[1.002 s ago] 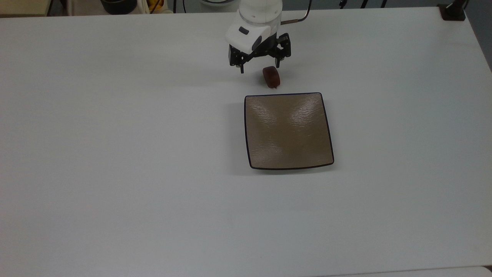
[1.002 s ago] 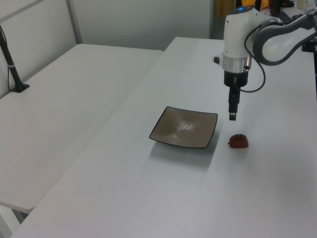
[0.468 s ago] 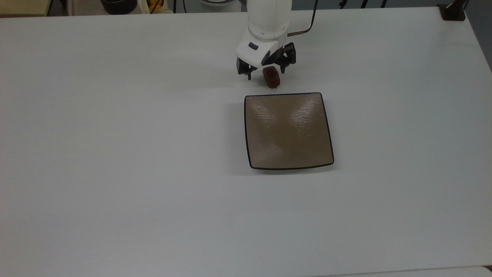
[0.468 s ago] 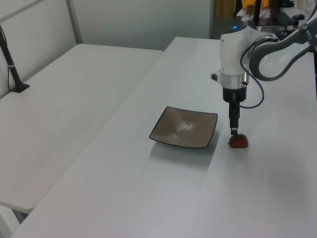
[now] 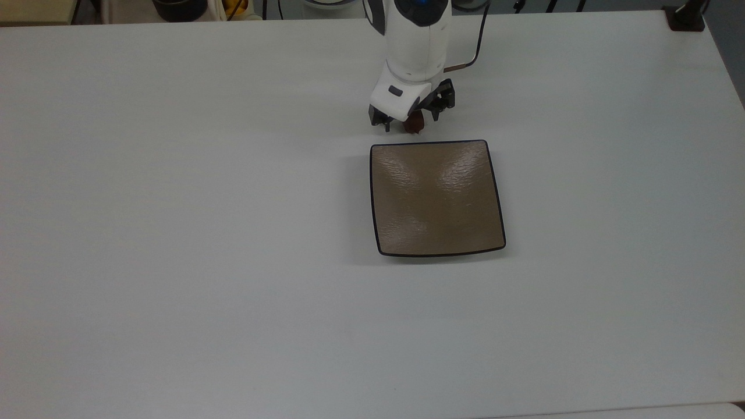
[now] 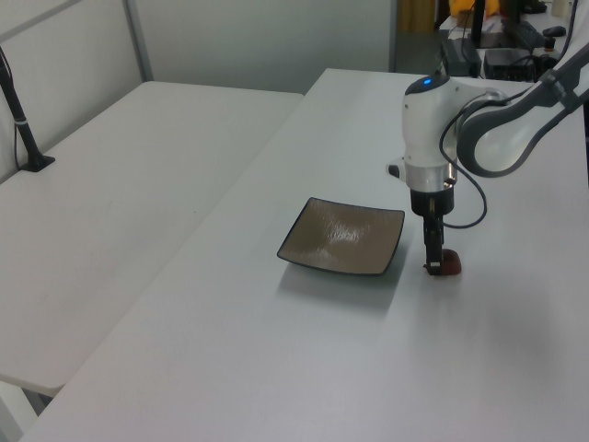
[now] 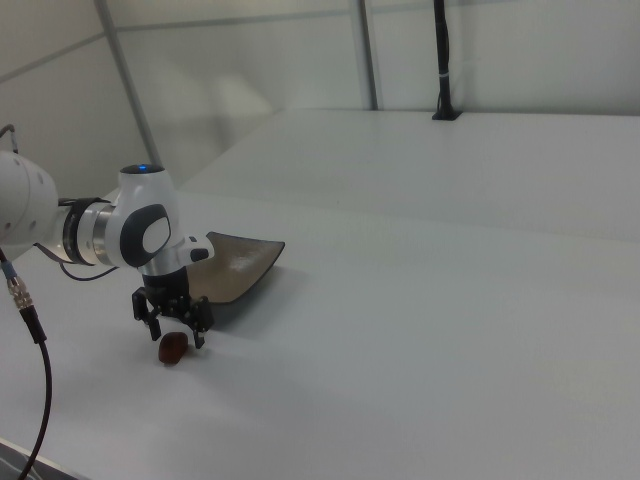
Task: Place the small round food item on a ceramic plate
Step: 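Lower the gripper around the food item and close to grasp it, then lift the held food item and carry it over the square plate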
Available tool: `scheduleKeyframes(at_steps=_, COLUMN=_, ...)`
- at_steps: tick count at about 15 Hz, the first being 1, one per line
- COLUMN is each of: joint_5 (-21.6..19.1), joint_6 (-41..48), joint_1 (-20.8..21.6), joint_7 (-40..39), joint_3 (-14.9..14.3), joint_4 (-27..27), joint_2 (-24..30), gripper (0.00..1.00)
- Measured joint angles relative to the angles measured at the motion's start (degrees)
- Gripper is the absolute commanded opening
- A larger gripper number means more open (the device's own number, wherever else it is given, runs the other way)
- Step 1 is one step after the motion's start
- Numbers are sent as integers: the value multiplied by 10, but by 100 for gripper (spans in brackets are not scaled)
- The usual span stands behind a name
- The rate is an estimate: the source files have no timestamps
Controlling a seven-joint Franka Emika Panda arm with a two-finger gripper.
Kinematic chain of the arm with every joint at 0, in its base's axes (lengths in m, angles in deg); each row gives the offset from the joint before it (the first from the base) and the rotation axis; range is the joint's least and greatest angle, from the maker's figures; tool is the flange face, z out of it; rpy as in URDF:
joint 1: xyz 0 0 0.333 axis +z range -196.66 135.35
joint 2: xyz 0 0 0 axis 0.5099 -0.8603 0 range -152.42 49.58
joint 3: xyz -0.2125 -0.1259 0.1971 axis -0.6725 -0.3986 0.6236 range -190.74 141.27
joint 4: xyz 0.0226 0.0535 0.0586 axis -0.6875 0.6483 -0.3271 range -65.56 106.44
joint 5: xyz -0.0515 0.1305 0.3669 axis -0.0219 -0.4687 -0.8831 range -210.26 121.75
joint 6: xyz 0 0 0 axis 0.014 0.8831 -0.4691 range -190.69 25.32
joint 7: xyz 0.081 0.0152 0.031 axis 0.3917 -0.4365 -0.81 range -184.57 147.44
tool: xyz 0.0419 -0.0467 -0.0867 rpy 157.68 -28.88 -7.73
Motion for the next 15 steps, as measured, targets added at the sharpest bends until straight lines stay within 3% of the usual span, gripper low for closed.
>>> scheduleKeyframes(at_steps=1, joint_5=2, joint_6=0, joint_1=2, joint_7=0, joint_3=0, joint_4=0, joint_2=-4, gripper=44)
scheduleKeyframes(at_steps=2, joint_5=8, joint_6=0, joint_1=3, joint_7=-1, joint_3=2, joint_4=0, joint_2=-7, gripper=39)
scheduleKeyframes(at_steps=12, joint_5=27, joint_6=0, joint_1=3, joint_7=-1, joint_3=3, joint_4=-3, joint_2=-3, gripper=38)
scheduleKeyframes(at_steps=15, joint_5=28, joint_6=26, joint_1=1, joint_7=-1, joint_3=3, joint_4=-27, joint_2=12, gripper=39)
